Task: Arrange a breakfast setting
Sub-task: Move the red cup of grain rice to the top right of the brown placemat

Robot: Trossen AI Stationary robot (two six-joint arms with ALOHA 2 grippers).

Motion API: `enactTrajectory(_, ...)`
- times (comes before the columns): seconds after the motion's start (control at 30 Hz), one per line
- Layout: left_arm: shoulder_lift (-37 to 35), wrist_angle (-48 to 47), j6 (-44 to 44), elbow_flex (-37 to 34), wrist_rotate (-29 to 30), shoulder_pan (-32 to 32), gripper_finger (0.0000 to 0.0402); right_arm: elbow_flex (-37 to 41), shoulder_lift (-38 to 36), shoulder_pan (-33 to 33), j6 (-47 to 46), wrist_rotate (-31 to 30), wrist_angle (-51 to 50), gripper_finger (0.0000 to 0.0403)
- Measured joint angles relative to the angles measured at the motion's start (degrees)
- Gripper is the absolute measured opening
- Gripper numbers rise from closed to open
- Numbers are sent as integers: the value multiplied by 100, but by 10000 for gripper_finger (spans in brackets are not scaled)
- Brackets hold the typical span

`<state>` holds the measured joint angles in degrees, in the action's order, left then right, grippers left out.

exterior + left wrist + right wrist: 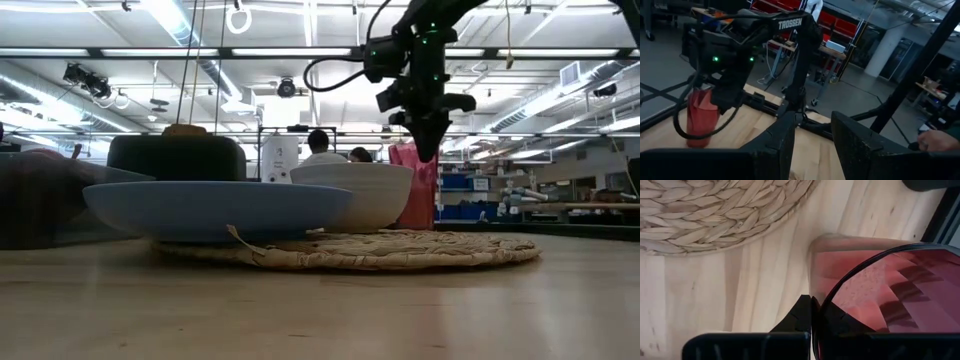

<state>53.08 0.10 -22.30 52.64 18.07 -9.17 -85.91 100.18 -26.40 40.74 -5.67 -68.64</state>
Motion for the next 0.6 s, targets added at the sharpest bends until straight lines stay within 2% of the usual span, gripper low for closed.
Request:
enactTrajectory(0.37, 0, 3, 50, 0, 3, 205, 134, 9, -94, 45, 30, 224, 89, 15)
enactTrajectory(0.6, 0, 2, 55, 0, 3, 295, 134, 9, -94, 45, 35, 81, 190, 36)
